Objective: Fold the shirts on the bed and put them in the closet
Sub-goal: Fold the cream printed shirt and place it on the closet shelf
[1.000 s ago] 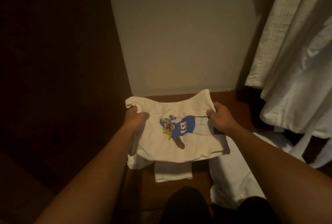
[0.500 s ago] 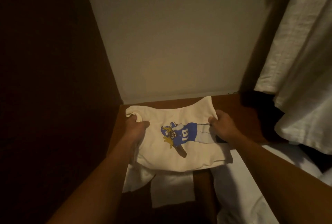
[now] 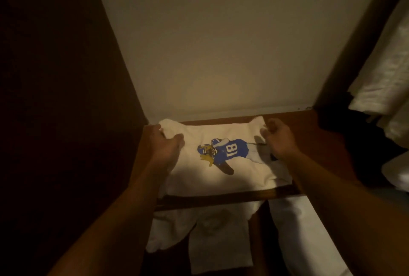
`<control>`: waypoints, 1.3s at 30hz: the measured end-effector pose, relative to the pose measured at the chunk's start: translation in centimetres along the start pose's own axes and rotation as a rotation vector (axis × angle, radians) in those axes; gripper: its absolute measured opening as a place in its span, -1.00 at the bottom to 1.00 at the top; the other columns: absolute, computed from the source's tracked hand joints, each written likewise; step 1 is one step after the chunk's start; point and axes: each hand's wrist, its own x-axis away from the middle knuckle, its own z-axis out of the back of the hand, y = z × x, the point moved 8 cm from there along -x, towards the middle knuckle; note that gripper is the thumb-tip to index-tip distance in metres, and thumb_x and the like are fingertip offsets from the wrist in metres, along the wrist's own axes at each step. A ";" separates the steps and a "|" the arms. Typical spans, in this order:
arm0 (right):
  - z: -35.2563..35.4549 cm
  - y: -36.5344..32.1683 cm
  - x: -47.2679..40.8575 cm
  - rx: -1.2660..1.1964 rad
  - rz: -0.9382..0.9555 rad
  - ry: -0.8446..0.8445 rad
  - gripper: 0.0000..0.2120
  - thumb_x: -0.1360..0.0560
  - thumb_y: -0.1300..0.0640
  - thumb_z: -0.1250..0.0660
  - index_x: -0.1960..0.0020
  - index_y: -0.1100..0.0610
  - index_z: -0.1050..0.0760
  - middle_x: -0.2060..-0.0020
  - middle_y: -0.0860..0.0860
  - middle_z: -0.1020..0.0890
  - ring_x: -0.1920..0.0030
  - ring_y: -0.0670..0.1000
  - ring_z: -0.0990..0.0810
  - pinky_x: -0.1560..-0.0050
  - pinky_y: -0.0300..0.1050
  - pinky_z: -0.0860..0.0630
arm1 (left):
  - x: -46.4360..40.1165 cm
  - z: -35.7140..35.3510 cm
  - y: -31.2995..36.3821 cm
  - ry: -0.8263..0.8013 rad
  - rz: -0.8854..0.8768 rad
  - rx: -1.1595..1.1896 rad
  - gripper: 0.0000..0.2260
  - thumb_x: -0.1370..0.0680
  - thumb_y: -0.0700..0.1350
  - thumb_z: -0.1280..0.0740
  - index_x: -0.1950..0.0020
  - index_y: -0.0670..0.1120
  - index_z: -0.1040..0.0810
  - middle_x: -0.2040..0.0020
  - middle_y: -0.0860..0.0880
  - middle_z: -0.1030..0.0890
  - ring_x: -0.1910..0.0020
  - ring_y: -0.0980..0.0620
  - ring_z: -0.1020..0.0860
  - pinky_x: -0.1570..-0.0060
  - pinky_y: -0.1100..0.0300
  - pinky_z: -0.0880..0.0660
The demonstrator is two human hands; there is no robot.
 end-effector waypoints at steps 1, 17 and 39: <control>-0.5 0.3 0.6 0.091 0.037 -0.016 -0.58 -0.63 0.20 -0.31 -0.47 0.19 -0.38 -0.33 0.12 -0.54 -0.30 0.11 -0.51 -0.09 -0.14 -0.41 | 0.3 -0.3 -0.1 0.014 -0.068 -0.129 -0.38 -0.51 0.00 -0.48 -0.52 -0.07 -0.34 -0.44 -0.09 -0.42 -0.41 -0.16 -0.41 -0.34 -0.06 -0.40; -7.2 4.3 2.0 0.876 0.334 -0.364 -0.34 -0.63 -0.35 0.12 -0.64 -0.06 0.02 -0.64 0.00 -0.02 -0.62 0.09 0.03 -0.54 0.22 -0.01 | 2.2 -6.7 -5.4 -0.332 -0.494 -1.073 -0.19 -0.52 0.49 0.14 -0.67 0.10 0.06 -0.68 -0.13 0.03 -0.63 -0.22 -0.02 -0.53 -0.23 -0.12; 0.9 -7.1 11.4 0.887 0.487 -0.290 -0.50 -0.63 -0.17 -0.20 -0.47 0.06 -0.38 -0.37 0.08 -0.52 -0.32 0.13 -0.48 -0.24 0.02 -0.42 | 11.6 -1.2 7.1 -0.315 -0.617 -0.998 -0.53 -0.62 0.16 -0.26 -0.47 -0.01 -0.39 -0.37 -0.11 -0.49 -0.34 -0.16 -0.47 -0.26 -0.06 -0.39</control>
